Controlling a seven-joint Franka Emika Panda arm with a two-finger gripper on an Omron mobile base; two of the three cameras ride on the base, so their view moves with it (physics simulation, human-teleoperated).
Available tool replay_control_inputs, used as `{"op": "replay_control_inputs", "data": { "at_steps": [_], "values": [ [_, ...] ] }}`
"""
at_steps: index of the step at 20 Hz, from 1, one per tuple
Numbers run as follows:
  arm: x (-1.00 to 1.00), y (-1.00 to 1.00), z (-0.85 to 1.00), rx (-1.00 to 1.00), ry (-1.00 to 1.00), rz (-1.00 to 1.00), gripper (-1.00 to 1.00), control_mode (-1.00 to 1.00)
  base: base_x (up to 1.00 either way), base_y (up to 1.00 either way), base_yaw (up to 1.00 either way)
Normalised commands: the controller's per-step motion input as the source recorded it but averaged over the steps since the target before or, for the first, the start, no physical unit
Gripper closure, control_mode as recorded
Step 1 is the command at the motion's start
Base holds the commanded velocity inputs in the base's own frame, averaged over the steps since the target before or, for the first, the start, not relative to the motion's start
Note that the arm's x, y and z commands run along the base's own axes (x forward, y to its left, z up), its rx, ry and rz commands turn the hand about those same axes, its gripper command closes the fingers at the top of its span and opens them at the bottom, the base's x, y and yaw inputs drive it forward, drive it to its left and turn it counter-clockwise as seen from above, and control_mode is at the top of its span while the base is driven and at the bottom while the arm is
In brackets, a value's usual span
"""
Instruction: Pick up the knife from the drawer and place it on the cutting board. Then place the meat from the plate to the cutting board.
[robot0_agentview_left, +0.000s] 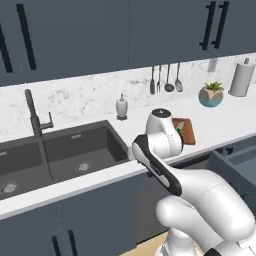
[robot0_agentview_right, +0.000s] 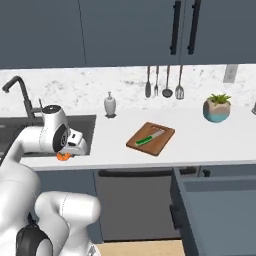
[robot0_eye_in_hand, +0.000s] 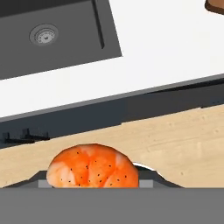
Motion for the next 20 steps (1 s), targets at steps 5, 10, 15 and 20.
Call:
{"op": "replay_control_inputs", "data": {
  "at_steps": [5,10,15,20],
  "values": [
    [0.0,0.0,0.0,0.0,0.0,0.0,1.0,1.0,0.46,-0.75,0.0],
    [0.0,0.0,0.0,0.0,0.0,0.0,1.0,1.0,0.31,0.24,-0.03],
    [0.0,0.0,0.0,0.0,0.0,0.0,1.0,1.0,0.85,0.09,-0.04],
    [0.25,-0.59,-0.02,0.05,0.01,0.0,1.0,-1.0,0.3,-0.21,0.0]
  ]
}}
